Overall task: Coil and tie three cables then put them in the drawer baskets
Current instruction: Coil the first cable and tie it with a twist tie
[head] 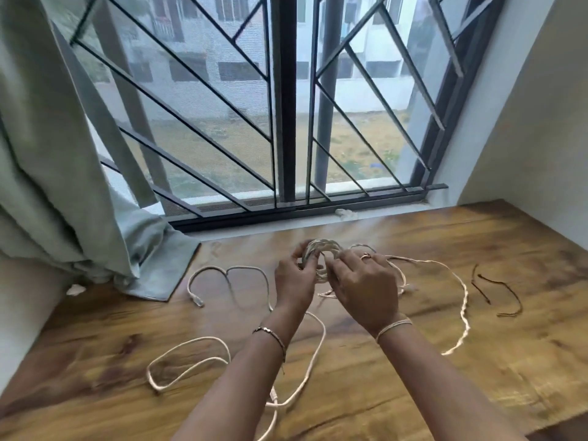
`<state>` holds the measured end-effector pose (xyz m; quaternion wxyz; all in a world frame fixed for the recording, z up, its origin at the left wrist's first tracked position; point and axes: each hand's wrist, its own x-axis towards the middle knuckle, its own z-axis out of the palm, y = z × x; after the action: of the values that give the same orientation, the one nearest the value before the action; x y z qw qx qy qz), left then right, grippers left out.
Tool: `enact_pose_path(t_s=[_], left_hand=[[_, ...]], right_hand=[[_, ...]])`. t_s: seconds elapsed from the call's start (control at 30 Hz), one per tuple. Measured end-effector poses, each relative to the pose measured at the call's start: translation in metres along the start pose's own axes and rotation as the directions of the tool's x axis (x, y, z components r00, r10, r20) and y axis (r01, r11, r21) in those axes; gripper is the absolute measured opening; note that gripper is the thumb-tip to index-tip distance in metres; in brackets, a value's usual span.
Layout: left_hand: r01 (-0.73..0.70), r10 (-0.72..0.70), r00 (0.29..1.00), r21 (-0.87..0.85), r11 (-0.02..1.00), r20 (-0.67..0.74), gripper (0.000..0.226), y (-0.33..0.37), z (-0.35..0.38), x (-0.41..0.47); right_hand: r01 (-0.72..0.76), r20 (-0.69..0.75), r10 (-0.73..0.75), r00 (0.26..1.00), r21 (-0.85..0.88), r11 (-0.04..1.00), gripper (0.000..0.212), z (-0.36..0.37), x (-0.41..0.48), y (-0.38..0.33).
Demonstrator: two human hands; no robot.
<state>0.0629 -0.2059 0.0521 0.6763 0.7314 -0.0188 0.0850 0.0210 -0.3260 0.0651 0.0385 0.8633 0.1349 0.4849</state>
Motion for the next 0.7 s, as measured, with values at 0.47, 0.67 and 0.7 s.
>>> enact_pose_path(t_s=[0.47,0.67,0.7], left_hand=[[-0.052,0.062,0.994,0.116,0.992,-0.085,0.029,-0.009,-0.014,0.014],[-0.077,0.107,0.985,0.21,0.975,-0.136,0.028,-0.009,-0.016,0.017],[-0.072,0.105,0.984,0.215,0.974,-0.143,0.028,-0.009,-0.017,0.018]], right_hand=[[-0.325,0.295,0.239,0.925,0.289,0.901,0.015,0.003,0.017,-0.015],[-0.623,0.484,0.409,0.774,0.466,0.628,0.003,0.002,0.025,-0.012],[-0.678,0.519,0.442,0.732,0.482,0.555,0.005,0.004,0.026,-0.011]])
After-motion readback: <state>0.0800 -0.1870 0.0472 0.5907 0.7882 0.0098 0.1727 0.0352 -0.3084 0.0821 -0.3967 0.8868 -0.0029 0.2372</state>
